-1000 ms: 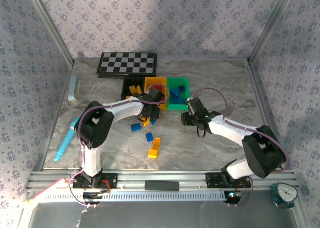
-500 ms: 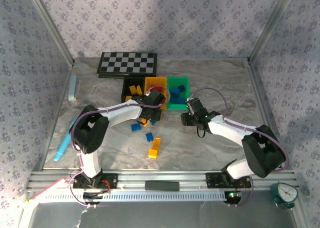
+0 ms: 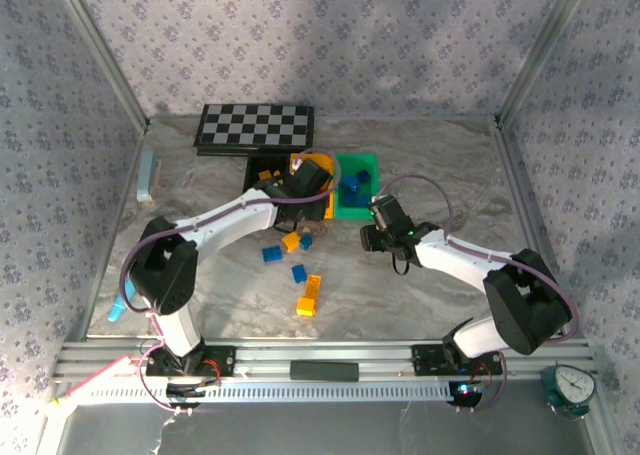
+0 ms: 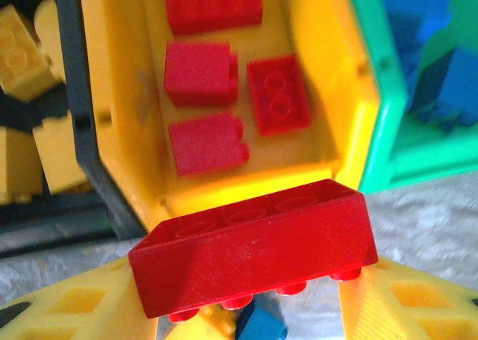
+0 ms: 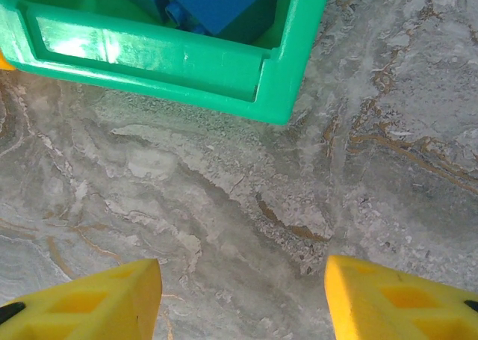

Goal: Sort the legos into containers by color
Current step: Pick up the lego from the center of the table, then place the lego in the container.

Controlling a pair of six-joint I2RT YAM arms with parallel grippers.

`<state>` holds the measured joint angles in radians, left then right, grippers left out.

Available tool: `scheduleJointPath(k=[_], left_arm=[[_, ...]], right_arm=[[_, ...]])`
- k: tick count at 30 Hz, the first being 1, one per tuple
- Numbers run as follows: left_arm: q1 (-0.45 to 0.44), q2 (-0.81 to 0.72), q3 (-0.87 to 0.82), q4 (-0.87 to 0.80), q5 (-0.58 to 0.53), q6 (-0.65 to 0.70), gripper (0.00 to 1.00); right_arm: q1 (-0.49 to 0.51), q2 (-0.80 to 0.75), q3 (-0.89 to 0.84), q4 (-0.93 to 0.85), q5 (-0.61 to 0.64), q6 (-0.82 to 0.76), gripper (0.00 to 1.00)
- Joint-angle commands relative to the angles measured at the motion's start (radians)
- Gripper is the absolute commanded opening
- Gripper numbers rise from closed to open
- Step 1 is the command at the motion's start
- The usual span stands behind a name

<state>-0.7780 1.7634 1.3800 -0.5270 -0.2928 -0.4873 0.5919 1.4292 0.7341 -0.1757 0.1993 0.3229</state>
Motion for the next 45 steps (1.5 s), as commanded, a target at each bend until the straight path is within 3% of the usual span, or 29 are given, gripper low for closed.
scheduleJointPath(k=[1, 13, 17, 19, 24, 45], left_arm=[[0.015, 0.072, 0.106, -0.053, -0.056, 0.050, 0.57], [0.088, 0.304, 0.449, -0.211, -0.083, 0.126, 0.60], [0.103, 0.344, 0.511, -0.243, -0.051, 0.127, 0.67], [0.103, 0.337, 0.511, -0.239, -0.035, 0.127, 0.76], [0.102, 0.265, 0.433, -0.193, 0.010, 0.118, 0.86], [0.014, -0.148, -0.144, 0.066, 0.136, 0.146, 0.85]], right_arm=[[0.009, 0.020, 0.036, -0.016, 0.035, -0.019, 0.61], [0.026, 0.026, 0.042, -0.019, 0.048, -0.021, 0.61], [0.029, 0.029, 0.044, -0.023, 0.052, -0.022, 0.61], [0.029, 0.028, 0.046, -0.024, 0.051, -0.021, 0.61], [0.039, 0.027, 0.047, -0.021, 0.042, -0.020, 0.61], [0.042, 0.053, 0.058, -0.010, 0.019, -0.009, 0.61]])
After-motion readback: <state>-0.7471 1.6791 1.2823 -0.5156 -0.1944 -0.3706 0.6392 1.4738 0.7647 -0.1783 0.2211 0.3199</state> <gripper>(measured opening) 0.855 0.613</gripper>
